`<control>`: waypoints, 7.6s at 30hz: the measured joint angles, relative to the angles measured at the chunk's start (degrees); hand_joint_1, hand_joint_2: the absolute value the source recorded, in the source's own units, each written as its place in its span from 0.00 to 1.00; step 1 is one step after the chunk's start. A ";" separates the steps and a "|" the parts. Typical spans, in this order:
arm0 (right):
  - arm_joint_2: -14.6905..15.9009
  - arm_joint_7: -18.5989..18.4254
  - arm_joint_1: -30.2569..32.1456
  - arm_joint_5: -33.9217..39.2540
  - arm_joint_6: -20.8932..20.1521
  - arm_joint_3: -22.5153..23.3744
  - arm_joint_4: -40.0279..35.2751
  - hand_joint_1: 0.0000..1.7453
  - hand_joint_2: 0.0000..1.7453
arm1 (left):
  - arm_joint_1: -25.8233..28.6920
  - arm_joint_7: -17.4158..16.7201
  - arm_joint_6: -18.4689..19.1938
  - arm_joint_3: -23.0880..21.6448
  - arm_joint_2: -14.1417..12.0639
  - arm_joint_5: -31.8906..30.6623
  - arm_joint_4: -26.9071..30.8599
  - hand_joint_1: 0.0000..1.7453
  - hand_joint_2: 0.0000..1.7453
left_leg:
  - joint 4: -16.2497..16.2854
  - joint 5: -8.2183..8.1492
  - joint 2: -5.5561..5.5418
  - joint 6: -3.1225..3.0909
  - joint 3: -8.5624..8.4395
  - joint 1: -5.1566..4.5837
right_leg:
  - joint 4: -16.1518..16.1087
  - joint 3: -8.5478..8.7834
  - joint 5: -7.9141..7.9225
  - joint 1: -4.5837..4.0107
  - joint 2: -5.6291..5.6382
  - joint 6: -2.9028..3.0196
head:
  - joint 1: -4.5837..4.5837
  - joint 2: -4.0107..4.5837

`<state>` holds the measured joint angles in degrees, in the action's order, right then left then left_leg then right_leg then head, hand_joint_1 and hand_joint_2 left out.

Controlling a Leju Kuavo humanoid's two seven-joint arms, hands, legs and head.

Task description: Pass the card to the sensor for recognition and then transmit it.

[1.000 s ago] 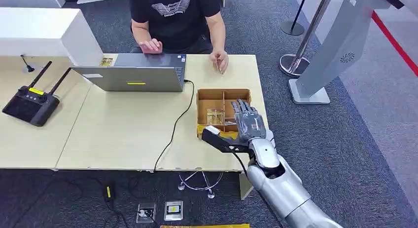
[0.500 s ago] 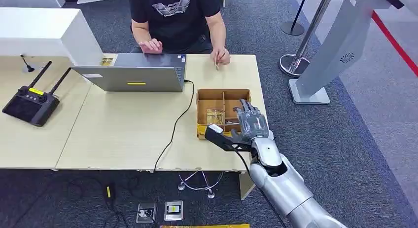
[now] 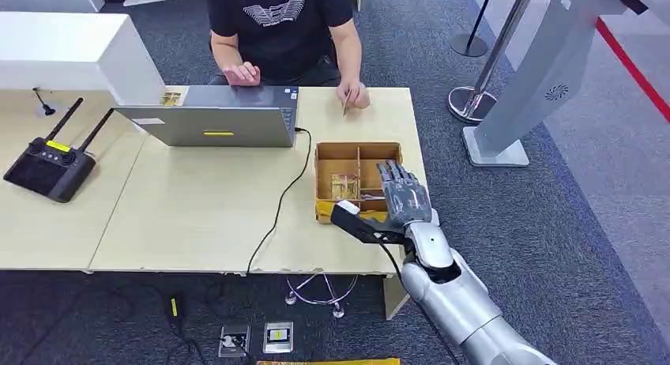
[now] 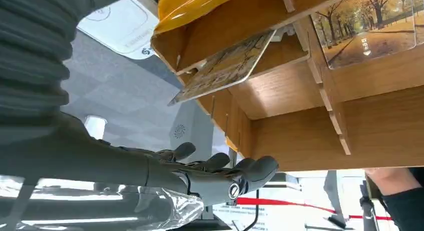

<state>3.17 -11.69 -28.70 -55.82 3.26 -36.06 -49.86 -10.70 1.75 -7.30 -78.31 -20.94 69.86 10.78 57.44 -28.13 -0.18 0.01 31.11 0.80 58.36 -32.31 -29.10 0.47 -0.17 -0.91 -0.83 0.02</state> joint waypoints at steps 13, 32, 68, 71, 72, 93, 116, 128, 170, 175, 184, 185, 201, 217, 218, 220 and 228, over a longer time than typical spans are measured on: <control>0.02 0.24 -0.05 0.11 0.09 0.00 0.68 0.00 1.00 | 0.00 0.00 0.00 -0.04 0.00 0.17 0.00 0.00 0.00 | 0.00 0.00 0.00 0.00 0.00 0.00 | 0.00 0.00 0.00 0.00 0.00 0.00 | 0.00 0.00; 0.02 1.20 -0.35 2.03 0.50 -0.04 2.25 1.00 1.00 | 0.00 0.00 0.04 -0.09 -0.20 0.33 0.00 0.00 0.00 | 0.00 0.00 0.00 0.00 0.00 0.00 | 0.00 0.00 0.00 0.00 0.00 0.00 | 0.00 0.00; 0.22 1.46 -2.99 4.00 0.81 0.02 2.05 1.00 1.00 | -0.02 0.00 0.57 -0.31 -0.90 0.57 0.00 0.00 0.00 | 0.01 0.00 0.00 0.00 -0.01 0.00 | 0.00 0.00 0.01 0.00 0.02 0.00 | -0.02 0.00; 0.55 0.83 -4.63 3.82 0.11 0.26 -0.52 1.00 1.00 | -0.02 0.00 0.55 -0.31 -0.87 0.57 0.00 0.00 0.00 | 0.01 0.00 0.00 0.00 -0.02 0.00 | 0.00 0.00 0.01 0.00 0.03 0.00 | -0.02 0.00; 0.63 0.70 -5.26 3.80 -0.18 0.37 -1.23 1.00 1.00 | -0.01 0.00 0.55 -0.33 -0.87 0.57 0.00 0.00 0.00 | 0.02 0.00 0.01 0.00 -0.02 0.00 | 0.00 0.00 0.01 0.00 0.03 0.00 | 0.00 0.00; 1.11 1.27 -7.00 3.58 3.08 2.36 -8.94 1.00 1.00 | -0.02 0.09 0.09 -0.87 -0.55 0.54 0.00 0.00 0.00 | 0.01 0.00 0.00 0.00 -0.01 0.00 | 0.00 0.00 0.01 0.00 0.03 0.00 | -0.02 0.00; -4.63 3.98 -13.03 3.67 8.04 2.36 3.26 1.00 1.00 | -0.04 1.03 -0.48 -1.38 0.09 0.00 0.00 0.00 0.00 | 0.01 0.00 0.00 0.00 0.02 0.00 | 0.00 -0.01 0.00 0.00 0.01 0.00 | -0.02 0.00; -5.60 4.55 -13.44 3.54 8.07 2.34 6.03 0.00 0.00 | -0.04 1.38 -0.57 -1.40 0.09 0.15 0.00 0.00 0.00 | 0.01 0.00 0.00 0.00 0.02 0.00 | 0.01 -0.01 0.01 0.00 0.02 0.00 | -0.02 0.00; 18.41 3.47 -23.04 -10.23 8.46 7.89 23.04 0.00 0.00 | 0.28 1.07 -0.83 -2.21 0.20 1.70 -0.15 0.00 0.00 | 0.18 -0.04 0.00 -0.07 0.16 -0.06 | -0.06 -0.15 0.09 0.06 -0.03 -0.08 | 0.00 0.00; 21.19 3.17 -17.83 -4.18 7.66 10.81 26.96 0.00 0.00 | 0.44 -0.34 -1.46 -2.21 0.55 3.39 -0.15 0.00 0.00 | 0.18 -0.05 -0.14 -0.08 0.29 -0.07 | -0.07 -0.18 0.08 0.08 -0.13 -0.08 | 0.00 0.00; 24.20 2.69 -7.15 -2.98 15.15 13.29 31.17 0.00 0.00 | 0.34 -3.85 -1.16 -2.19 0.66 4.81 -0.15 0.00 0.00 | 0.18 -0.11 -0.15 -0.12 0.31 -0.02 | -0.12 -0.27 0.04 0.01 -0.13 -0.06 | 0.04 0.00; 24.48 2.64 -5.35 -0.80 15.21 13.96 31.54 0.00 0.00 | 0.27 -3.85 -1.25 -2.19 0.68 5.02 -0.15 0.00 0.00 | 0.18 -0.11 -0.19 -0.12 0.31 -0.02 | -0.12 -0.23 0.00 0.01 -0.20 -0.07 | 0.00 0.00; 15.63 2.97 21.03 43.52 24.63 44.12 37.44 0.00 0.00 | 0.40 -0.97 -3.73 -1.93 1.49 9.92 -0.15 0.00 0.00 | 0.11 -0.33 -0.09 -0.03 0.31 0.07 | -0.08 -0.22 -0.22 -0.09 -0.12 0.00 | 0.02 0.00; 7.63 9.73 21.42 54.09 13.90 67.98 39.13 0.00 0.00 | 0.35 6.45 -4.72 3.24 1.36 13.99 -0.35 0.00 0.00 | 0.12 -0.33 0.01 -0.03 0.17 0.03 | -0.03 -0.16 -0.21 -0.04 0.01 0.01 | 0.02 0.00; 7.47 9.90 21.42 54.09 13.59 68.50 39.17 0.00 0.00 | 0.36 6.73 -5.01 3.41 1.38 14.16 -0.35 0.00 0.00 | 0.12 -0.33 0.01 -0.03 0.18 0.03 | -0.03 -0.16 -0.21 -0.04 0.00 0.01 | 0.00 0.00; 7.26 10.01 21.40 53.98 13.33 69.49 39.23 0.00 0.00 | 0.39 6.75 -5.46 4.02 1.49 14.29 -0.42 0.00 0.00 | 0.12 -0.33 0.01 -0.03 0.18 0.03 | -0.03 -0.14 -0.21 -0.04 -0.01 0.01 | 0.00 0.00; 6.82 10.60 21.41 52.24 13.29 70.53 39.54 0.00 0.00 | 0.48 5.73 -5.18 4.59 2.01 13.88 -0.46 0.00 0.00 | 0.12 -0.32 0.01 -0.03 0.16 0.03 | -0.03 -0.14 -0.21 -0.04 0.00 0.01 | 0.02 0.00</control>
<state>9.99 -1.09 -7.29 -3.58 16.55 34.47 -10.32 -10.22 7.48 -12.48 -73.72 -18.93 83.74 10.32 57.56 -28.46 -0.17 -0.02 31.27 0.82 58.34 -32.44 -29.31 0.44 -0.17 -0.91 -0.81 0.02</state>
